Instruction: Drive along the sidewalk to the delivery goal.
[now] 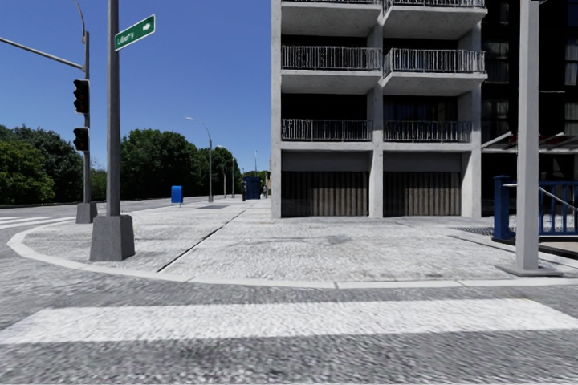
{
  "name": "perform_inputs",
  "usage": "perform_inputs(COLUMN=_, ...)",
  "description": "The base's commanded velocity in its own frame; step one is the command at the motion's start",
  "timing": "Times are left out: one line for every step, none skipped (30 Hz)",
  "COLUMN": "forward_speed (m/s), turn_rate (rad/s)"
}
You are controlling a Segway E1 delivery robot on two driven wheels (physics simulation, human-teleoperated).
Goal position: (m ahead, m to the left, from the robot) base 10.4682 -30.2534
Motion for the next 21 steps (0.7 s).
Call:
perform_inputs(forward_speed=2.0, turn_rate=0.0)
perform_inputs(forward_speed=2.0, turn_rate=0.0)
perform_inputs(forward_speed=2.0, turn_rate=0.0)
perform_inputs(forward_speed=2.0, turn_rate=-0.03)
perform_inputs(forward_speed=2.0, turn_rate=-0.06)
perform_inputs(forward_speed=2.0, turn_rate=-0.06)
perform_inputs(forward_speed=1.95, turn_rate=-0.15)
perform_inputs(forward_speed=1.8, turn_rate=-0.17)
perform_inputs(forward_speed=1.8, turn_rate=-0.17)
perform_inputs(forward_speed=1.72, turn_rate=-0.18)
perform_inputs(forward_speed=1.7, turn_rate=-0.18)
perform_inputs(forward_speed=1.69, turn_rate=-0.18)
perform_inputs(forward_speed=1.69, turn_rate=-0.18)
perform_inputs(forward_speed=1.68, turn_rate=-0.18)
perform_inputs(forward_speed=1.68, turn_rate=-0.18)
perform_inputs(forward_speed=1.68, turn_rate=-0.18)
perform_inputs(forward_speed=1.68, turn_rate=-0.18)
perform_inputs(forward_speed=1.66, turn_rate=-0.19)
perform_inputs(forward_speed=1.66, turn_rate=-0.19)
perform_inputs(forward_speed=1.64, turn_rate=-0.19)
perform_inputs(forward_speed=1.58, turn_rate=-0.2)
